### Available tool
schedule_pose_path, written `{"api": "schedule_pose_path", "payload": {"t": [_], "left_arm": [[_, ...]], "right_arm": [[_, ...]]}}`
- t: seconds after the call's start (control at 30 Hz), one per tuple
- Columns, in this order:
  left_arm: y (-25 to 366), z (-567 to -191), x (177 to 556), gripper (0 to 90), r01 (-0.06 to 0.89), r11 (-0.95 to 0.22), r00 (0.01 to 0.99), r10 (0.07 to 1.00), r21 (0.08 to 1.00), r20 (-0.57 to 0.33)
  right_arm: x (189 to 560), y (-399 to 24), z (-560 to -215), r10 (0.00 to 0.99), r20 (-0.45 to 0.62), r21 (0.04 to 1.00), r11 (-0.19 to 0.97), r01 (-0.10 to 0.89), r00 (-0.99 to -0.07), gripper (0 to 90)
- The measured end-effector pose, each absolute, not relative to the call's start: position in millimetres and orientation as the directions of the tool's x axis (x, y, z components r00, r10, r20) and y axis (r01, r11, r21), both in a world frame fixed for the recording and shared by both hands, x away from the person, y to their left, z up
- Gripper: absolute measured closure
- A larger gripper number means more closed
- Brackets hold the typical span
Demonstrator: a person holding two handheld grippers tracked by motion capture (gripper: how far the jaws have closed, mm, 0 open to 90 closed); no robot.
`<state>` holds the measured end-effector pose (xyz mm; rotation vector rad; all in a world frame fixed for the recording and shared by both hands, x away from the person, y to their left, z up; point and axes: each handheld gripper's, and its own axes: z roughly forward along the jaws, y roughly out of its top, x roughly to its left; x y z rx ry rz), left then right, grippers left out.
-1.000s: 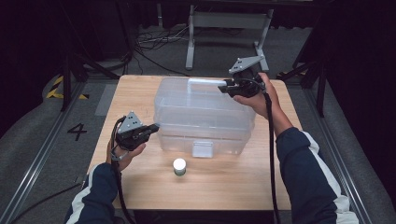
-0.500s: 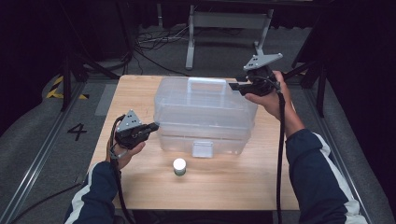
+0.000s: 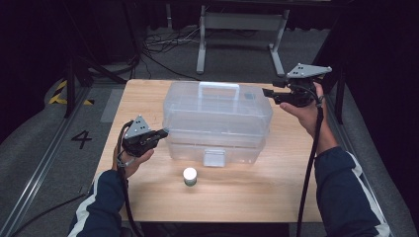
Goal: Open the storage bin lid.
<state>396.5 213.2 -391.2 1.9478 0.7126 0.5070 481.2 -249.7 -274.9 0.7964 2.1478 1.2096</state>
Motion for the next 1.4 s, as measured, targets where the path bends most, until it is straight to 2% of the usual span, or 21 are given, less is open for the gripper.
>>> {"api": "schedule_pose_path", "payload": {"t": [0.3, 0.6, 0.93, 1.4], "left_arm": [[213, -391, 397, 89.9, 0.263, -0.374, 0.743, 0.667, 0.889, 0.06], [212, -386, 398, 89.9, 0.256, -0.367, 0.738, 0.672, 0.894, 0.065], [210, -380, 401, 89.9, 0.239, -0.347, 0.74, 0.67, 0.907, 0.061], [208, -378, 400, 89.9, 0.233, -0.355, 0.736, 0.673, 0.906, 0.074]], "right_arm": [[479, -281, -285, 0.765, -0.141, 0.894, 0.371, 0.251, -0.629, 47.3], [471, -305, -333, 0.767, -0.114, 0.871, 0.382, 0.307, -0.631, 45.0], [461, -301, -372, 0.73, -0.101, 0.865, 0.4, 0.303, -0.676, 40.5], [451, -283, -381, 0.672, -0.101, 0.888, 0.394, 0.239, -0.733, 36.8]]}}
